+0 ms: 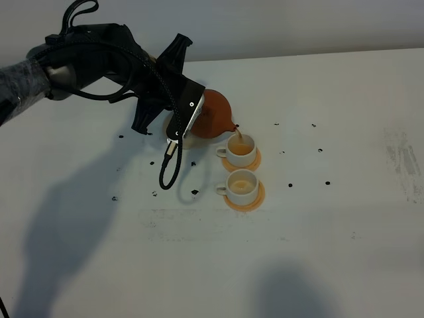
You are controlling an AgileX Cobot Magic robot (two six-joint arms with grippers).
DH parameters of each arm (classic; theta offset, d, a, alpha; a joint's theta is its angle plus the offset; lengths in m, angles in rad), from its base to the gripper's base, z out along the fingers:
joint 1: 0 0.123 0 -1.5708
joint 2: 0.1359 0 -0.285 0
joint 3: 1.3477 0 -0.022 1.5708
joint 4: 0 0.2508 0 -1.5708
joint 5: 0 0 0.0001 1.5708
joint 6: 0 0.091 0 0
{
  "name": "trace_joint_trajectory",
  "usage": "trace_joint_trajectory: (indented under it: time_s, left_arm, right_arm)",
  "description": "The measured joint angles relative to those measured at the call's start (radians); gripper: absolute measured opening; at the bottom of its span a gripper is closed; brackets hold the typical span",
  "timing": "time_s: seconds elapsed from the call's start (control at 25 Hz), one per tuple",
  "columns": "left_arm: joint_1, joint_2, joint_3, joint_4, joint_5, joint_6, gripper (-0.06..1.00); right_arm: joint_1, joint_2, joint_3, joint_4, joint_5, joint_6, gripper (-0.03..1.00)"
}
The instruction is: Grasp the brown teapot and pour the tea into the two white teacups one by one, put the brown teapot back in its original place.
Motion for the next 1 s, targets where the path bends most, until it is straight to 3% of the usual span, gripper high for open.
trace_joint_trajectory:
  time_s: [1.0]
  left_arm:
    - [-0.028,0.002,0.001,0.023,-0.04,0.054,0.1]
  right_arm:
    - [0.0,0.0,0.0,0.0,0.0,0.0,0.51]
